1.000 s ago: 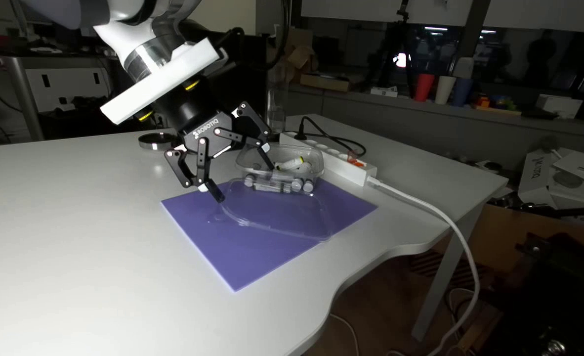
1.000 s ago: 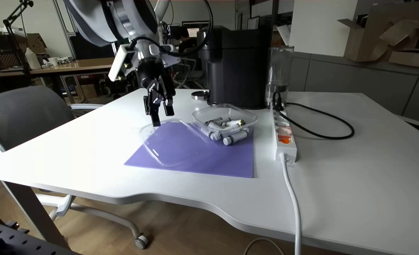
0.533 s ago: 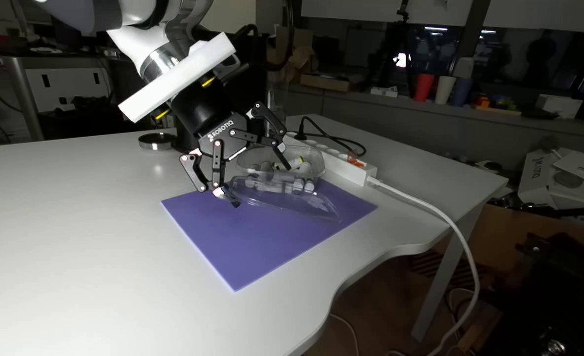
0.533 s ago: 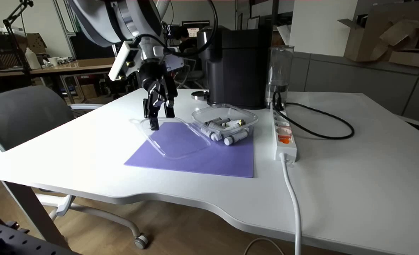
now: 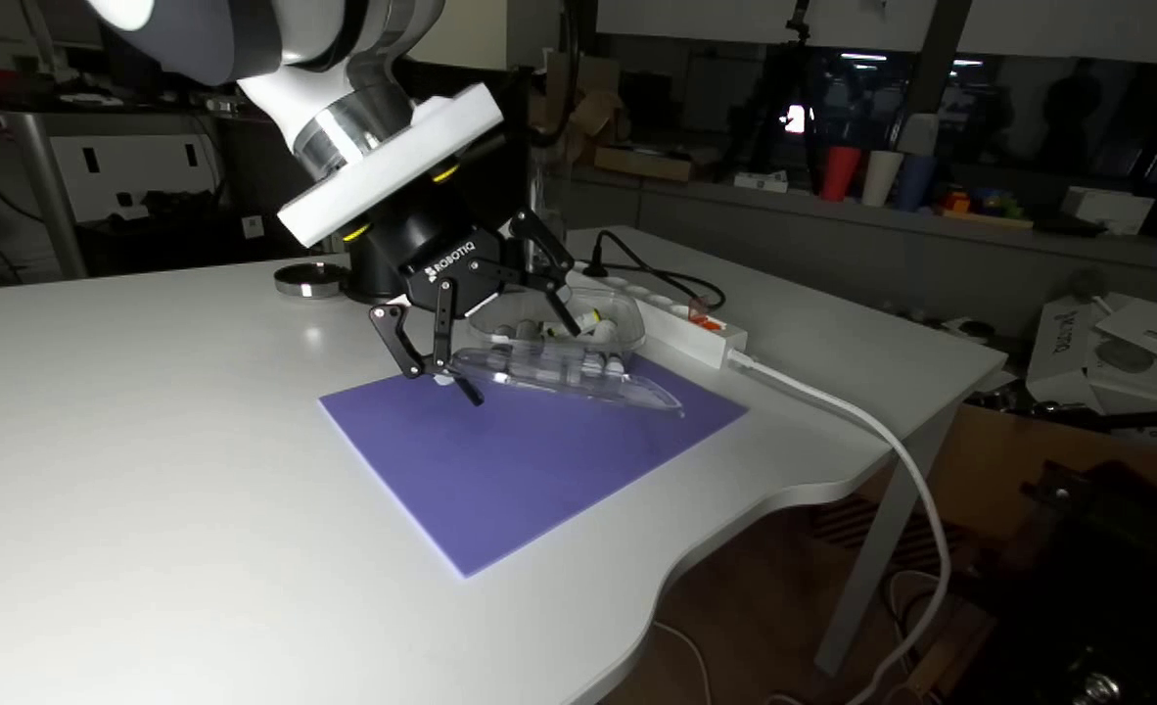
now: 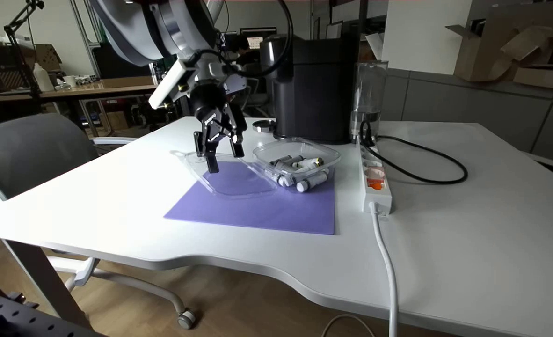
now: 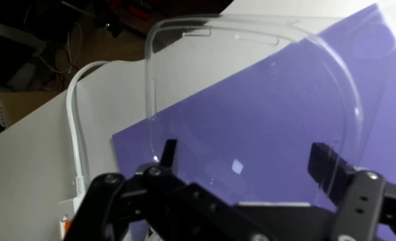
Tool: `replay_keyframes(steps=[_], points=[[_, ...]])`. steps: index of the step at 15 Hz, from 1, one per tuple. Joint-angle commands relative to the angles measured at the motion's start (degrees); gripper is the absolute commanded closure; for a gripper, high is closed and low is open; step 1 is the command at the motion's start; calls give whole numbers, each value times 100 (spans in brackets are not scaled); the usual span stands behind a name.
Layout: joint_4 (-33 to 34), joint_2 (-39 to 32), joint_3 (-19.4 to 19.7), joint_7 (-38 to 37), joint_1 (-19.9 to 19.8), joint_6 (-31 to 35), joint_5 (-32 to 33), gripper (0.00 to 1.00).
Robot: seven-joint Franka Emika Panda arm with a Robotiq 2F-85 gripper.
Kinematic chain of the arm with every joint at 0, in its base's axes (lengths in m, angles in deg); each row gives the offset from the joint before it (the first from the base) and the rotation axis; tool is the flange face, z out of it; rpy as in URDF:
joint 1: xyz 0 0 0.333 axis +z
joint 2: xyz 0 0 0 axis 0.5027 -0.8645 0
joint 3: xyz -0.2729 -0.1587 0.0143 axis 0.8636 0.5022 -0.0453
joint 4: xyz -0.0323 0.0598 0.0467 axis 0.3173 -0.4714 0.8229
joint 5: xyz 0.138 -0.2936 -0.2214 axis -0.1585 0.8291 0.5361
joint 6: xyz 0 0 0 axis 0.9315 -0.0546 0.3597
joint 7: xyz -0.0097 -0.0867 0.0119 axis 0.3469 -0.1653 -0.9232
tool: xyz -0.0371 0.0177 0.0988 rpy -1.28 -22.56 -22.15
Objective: Close the clear container
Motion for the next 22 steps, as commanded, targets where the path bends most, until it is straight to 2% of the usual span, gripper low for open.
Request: replay_keyframes(steps=[1, 6, 15, 22], points=[[-377, 377, 22, 248, -52, 428, 219, 0], [-594, 673, -31, 711, -180, 710, 62, 0], [-856, 1134, -71, 1840, -472, 329, -221, 0], [-905, 1322, -44, 2841, -787, 517, -47, 0]])
